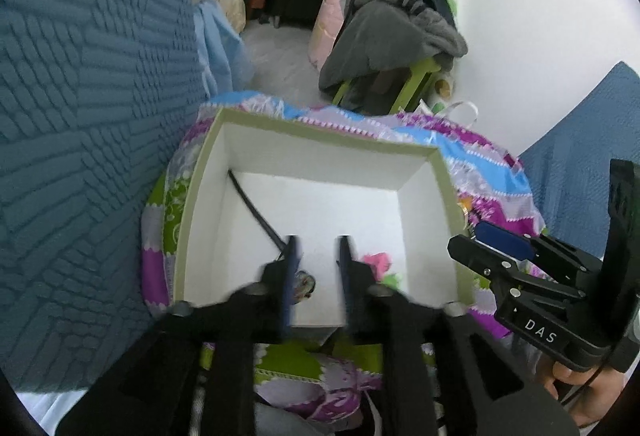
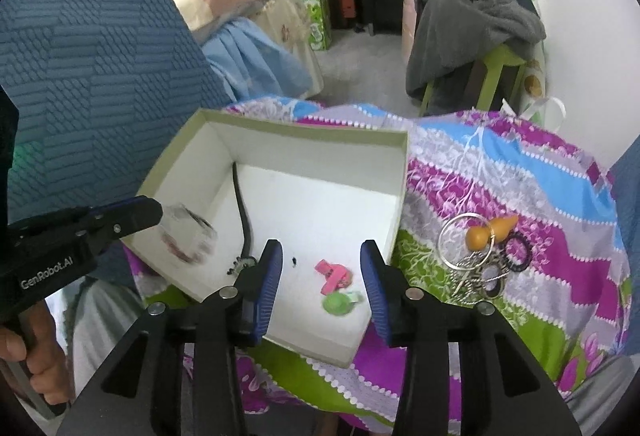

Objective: Organize jewelry
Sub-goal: 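Move both open tools back toward the jewelry pile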

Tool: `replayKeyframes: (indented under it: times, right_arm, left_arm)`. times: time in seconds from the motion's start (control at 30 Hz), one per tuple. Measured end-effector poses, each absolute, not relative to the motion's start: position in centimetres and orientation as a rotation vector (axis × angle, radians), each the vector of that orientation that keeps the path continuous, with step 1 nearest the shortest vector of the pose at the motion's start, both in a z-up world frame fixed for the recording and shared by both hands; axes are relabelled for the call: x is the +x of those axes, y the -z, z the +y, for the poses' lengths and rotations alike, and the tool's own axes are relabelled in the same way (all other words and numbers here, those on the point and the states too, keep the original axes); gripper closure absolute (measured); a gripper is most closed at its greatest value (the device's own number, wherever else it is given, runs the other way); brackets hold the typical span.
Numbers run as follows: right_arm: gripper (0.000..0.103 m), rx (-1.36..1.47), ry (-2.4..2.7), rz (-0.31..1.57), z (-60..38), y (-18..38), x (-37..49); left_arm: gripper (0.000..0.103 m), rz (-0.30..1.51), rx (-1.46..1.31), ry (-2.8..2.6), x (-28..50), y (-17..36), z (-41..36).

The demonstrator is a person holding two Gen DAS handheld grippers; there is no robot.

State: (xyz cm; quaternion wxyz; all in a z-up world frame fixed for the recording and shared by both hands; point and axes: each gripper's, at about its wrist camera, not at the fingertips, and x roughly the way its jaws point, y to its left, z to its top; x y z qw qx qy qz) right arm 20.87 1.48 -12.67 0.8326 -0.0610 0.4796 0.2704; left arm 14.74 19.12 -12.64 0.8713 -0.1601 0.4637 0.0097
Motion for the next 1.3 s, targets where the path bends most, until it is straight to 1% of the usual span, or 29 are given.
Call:
replayKeyframes:
  times: [0.03, 0.07, 0.43, 0.7, 0.97, 1.3]
  right_arm:
    - [0.064, -0.128, -0.576, 1.008, 1.4, 12.3, 20.9]
    - [0.064, -0.127, -0.580, 0.991, 1.1, 11.6, 20.8]
    - [0.064, -0.117, -0.595, 0.843, -2.5, 6.0, 20.4]
    - [0.064, -0.107, -0.568, 0.776, -6.6, 3.9, 20.5]
    - [0.064, -0.100, -0.524, 0.736, -11.2, 4.2, 20.9]
    - [0.064, -0.086, -0.475, 0.746, -16.1, 6.9, 22.1]
  left_arm:
    - [0.058, 0.957, -0.332, -0.026, 14.6, 12.1, 19.0]
    - [0.057, 0.940, -0.324, -0.030, 14.4, 11.5, 18.8]
    - [0.057, 0.802, -0.278, -0.041, 12.9, 5.5, 16.1]
    - [0.057, 0.753, -0.275, -0.015, 13.4, 3.8, 12.7]
    - [0.057, 0.723, -0.295, 0.028, 14.5, 3.9, 9.2]
    - [0.057, 0.735, -0.313, 0.099, 16.8, 5.9, 4.6]
